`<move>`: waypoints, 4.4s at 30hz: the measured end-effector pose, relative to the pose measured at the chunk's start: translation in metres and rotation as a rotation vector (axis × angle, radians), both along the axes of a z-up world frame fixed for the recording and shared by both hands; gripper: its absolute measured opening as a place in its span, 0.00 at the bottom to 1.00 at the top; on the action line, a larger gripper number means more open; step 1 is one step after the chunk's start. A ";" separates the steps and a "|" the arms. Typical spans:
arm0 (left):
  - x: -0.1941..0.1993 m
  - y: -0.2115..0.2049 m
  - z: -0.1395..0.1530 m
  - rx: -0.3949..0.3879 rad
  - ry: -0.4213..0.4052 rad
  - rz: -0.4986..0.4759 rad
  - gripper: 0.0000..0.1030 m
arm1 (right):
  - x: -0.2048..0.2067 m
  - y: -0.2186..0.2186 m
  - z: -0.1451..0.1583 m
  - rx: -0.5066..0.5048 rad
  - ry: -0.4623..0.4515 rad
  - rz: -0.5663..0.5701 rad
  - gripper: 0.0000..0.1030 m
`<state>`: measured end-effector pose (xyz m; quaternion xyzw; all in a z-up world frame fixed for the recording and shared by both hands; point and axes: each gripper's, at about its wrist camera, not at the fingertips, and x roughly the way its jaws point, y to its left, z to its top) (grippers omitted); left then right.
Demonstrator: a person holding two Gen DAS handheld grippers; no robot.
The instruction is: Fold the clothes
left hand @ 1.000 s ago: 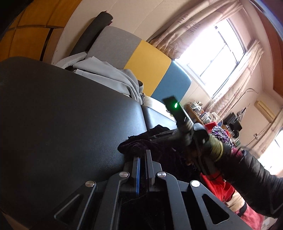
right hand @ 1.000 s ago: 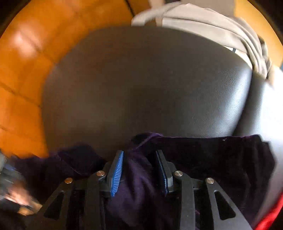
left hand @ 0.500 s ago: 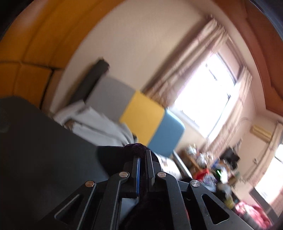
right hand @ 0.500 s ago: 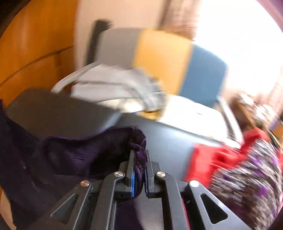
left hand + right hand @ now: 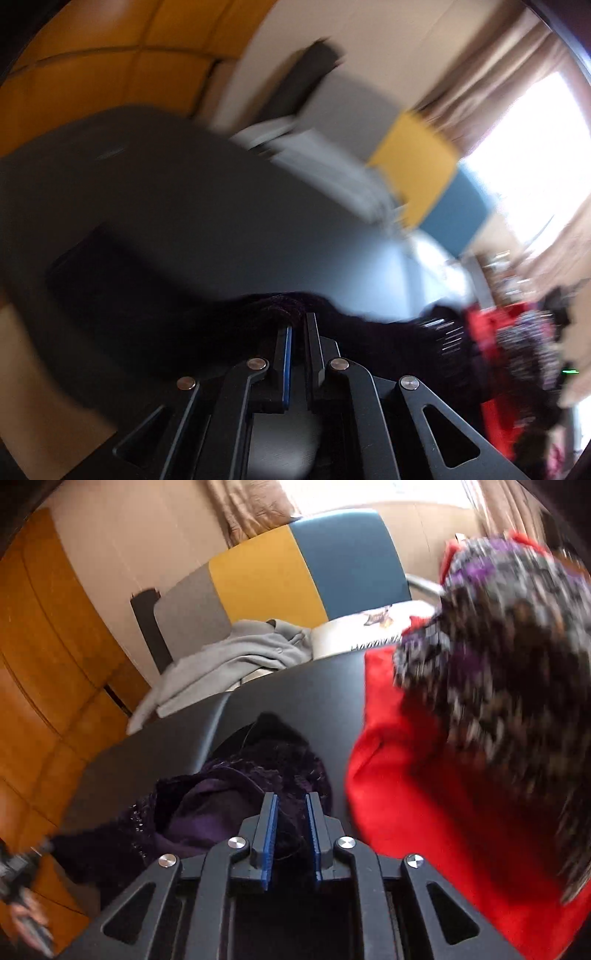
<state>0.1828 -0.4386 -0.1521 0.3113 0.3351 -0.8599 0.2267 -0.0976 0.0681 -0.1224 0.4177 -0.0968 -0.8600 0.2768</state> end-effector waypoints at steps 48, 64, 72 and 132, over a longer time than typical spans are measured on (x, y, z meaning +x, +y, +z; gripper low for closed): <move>-0.105 0.048 0.014 -0.199 0.073 -0.722 0.06 | 0.077 -0.170 -0.031 -0.142 -0.162 0.674 0.05; -0.203 -0.124 0.020 -0.071 -0.116 -0.041 0.08 | -0.097 -0.253 0.073 -0.369 -0.015 0.361 0.24; -0.166 -0.023 0.020 -0.223 -0.006 -0.228 0.50 | -0.057 -0.090 -0.014 -0.136 -0.098 0.184 0.24; -0.202 0.073 0.089 -0.504 -0.042 -0.568 0.10 | 0.027 -0.023 -0.099 -0.169 -0.187 0.289 0.30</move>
